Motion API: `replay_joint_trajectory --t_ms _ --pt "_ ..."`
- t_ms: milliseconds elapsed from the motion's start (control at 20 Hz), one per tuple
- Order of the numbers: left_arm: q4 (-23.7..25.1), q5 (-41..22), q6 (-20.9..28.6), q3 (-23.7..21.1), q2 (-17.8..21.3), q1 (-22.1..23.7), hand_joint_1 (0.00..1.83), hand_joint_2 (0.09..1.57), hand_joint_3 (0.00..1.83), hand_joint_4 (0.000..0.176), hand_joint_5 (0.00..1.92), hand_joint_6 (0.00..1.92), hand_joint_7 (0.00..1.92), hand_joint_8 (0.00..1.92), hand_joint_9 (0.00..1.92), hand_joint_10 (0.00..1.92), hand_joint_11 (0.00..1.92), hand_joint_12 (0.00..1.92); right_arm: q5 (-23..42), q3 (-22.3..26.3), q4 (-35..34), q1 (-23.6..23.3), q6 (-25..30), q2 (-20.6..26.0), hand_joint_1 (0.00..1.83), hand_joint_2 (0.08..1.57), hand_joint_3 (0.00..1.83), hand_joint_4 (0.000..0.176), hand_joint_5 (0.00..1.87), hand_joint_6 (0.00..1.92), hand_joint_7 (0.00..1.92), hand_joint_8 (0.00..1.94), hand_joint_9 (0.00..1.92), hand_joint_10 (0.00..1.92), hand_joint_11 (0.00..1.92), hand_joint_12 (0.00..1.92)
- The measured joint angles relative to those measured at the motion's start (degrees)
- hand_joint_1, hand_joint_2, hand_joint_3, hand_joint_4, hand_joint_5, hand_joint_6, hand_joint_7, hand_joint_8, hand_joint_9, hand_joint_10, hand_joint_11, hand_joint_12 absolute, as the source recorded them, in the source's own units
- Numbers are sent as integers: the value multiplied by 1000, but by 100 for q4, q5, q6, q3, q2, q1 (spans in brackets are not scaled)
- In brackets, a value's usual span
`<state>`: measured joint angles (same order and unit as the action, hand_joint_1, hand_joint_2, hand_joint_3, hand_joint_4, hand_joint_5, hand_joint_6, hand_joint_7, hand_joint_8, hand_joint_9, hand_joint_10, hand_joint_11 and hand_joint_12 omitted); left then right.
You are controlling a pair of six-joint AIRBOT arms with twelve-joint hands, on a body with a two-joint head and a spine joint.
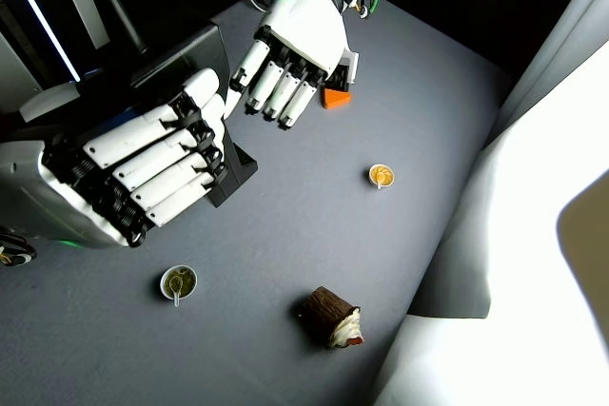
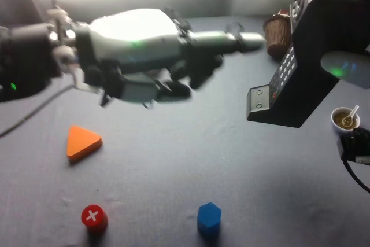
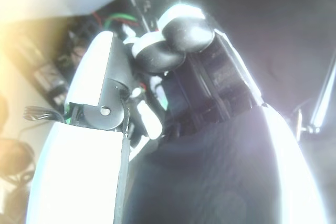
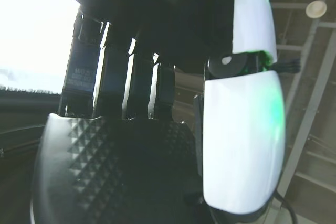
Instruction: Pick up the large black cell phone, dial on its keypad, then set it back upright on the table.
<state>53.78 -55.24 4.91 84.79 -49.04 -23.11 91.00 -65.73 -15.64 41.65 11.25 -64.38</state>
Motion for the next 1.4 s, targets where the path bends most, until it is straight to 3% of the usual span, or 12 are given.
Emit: replay_joint_trajectory --t_ms 200,350,450,600,950,1200,1300,1400 --pt "26 -9 55 356 66 -4 1314 1265 0 0 65 2 689 1544 855 1921 777 1921 -2 -2 -24 0 -15 2 1370 1146 1 0 894 921 881 1098 890 1392 1054 1145" --pt "24 -61 83 525 66 7 1316 1265 0 0 62 2 688 1548 860 1921 769 1921 -13 -35 7 0 -17 59 1372 1137 0 0 929 870 903 1069 887 1398 1061 1190" --pt "68 -44 96 525 61 66 1310 1274 0 0 50 1 671 1571 856 1921 784 1921 0 -98 -17 2 -15 96 1375 1129 0 0 945 843 926 1034 900 1373 1043 1165" --pt "9 -7 90 435 31 149 1310 1275 0 0 58 4 668 1576 857 1921 788 1921 4 -155 -131 35 -17 105 1372 1137 3 0 896 952 906 1044 902 1368 1043 1145" --pt "42 57 68 181 -142 201 1315 1267 0 0 58 1 685 1556 891 1921 809 1921 -63 -249 -326 114 -20 107 1371 1142 0 0 919 885 883 1092 890 1390 1067 1159" --pt "26 125 17 52 -229 229 1313 1267 0 0 58 1 685 1556 887 1921 815 1921 -85 -234 -363 118 -20 96 1364 1162 0 0 865 973 842 1153 868 1425 1046 1210" --pt "15 146 0 37 -260 229 1320 1255 0 0 78 5 709 1518 874 1921 804 1921 -94 -229 -367 101 -20 52 1369 1143 0 0 916 888 875 1100 895 1390 1062 1178" --pt "15 170 -20 7 -269 229 1320 1257 0 0 76 1 703 1527 873 1921 817 1921 -122 -225 -354 50 -20 20 1369 1146 1 0 896 937 873 1095 890 1394 1049 1166"
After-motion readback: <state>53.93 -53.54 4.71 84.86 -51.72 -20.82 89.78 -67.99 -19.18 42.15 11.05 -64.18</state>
